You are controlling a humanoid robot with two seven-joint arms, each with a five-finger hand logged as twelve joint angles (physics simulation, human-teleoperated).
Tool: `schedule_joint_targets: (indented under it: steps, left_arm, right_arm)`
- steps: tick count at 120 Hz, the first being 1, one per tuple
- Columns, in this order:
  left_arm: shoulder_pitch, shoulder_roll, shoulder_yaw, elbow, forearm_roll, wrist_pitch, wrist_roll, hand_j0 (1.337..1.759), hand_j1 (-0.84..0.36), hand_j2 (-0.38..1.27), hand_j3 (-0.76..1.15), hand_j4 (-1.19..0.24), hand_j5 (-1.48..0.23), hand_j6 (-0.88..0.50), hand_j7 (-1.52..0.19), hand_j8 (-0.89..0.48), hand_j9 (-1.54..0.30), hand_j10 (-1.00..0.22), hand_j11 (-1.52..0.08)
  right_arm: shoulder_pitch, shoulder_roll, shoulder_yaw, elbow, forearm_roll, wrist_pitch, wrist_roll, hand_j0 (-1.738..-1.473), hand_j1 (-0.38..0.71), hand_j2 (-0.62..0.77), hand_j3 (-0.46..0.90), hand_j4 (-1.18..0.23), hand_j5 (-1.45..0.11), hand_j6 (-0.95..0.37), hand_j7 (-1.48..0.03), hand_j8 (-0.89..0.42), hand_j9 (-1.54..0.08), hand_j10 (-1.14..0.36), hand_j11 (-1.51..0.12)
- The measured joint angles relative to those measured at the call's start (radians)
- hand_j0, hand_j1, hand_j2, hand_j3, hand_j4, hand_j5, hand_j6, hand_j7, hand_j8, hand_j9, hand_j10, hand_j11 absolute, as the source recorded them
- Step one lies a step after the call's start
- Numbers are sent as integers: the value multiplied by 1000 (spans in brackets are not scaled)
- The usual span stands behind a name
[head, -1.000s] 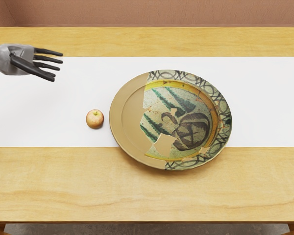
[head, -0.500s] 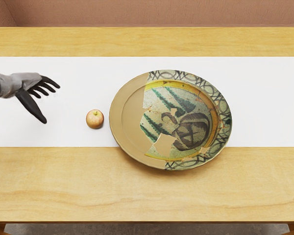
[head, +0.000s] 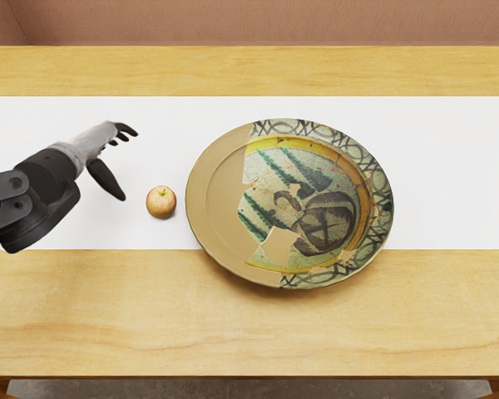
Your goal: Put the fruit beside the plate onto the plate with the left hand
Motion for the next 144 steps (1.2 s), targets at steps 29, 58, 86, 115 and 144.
schedule_joint_targets:
  steps: [29,58,86,115,144]
  left_arm:
    - [0,-80,74,8,13,63,1,1658,21,59,0,-279,-359,-280,-359,-280,-358,-279,-358]
    - [-4,-173,154,84,12,110,1,1658,9,60,0,-288,-372,-289,-371,-289,-371,-288,-371]
    - [-1,-223,188,144,14,116,4,1685,-44,-219,572,-295,-372,-298,-369,-301,-366,-302,-362]
    - [-10,-226,202,148,9,127,2,1658,-40,-202,634,-296,-372,-299,-369,-301,-366,-303,-364]
    - [-23,-251,201,136,2,129,1,1664,-12,-21,199,-293,-375,-295,-374,-295,-373,-295,-372]
  right_arm:
    - [0,0,0,0,0,0,-1,-1658,-307,-7,0,-35,-45,-35,-45,-35,-45,-35,-45]
    - [0,0,1,0,0,0,0,-1658,-307,-7,0,-35,-45,-35,-45,-35,-45,-35,-45]
    - [0,0,1,0,0,0,1,-1658,-307,-7,0,-35,-45,-35,-45,-35,-45,-35,-45]
    - [0,0,1,0,0,0,1,-1658,-307,-7,0,-35,-45,-35,-45,-35,-45,-35,-45]
    - [0,0,1,0,0,0,1,-1658,-307,-7,0,-35,-45,-35,-45,-35,-45,-35,-45]
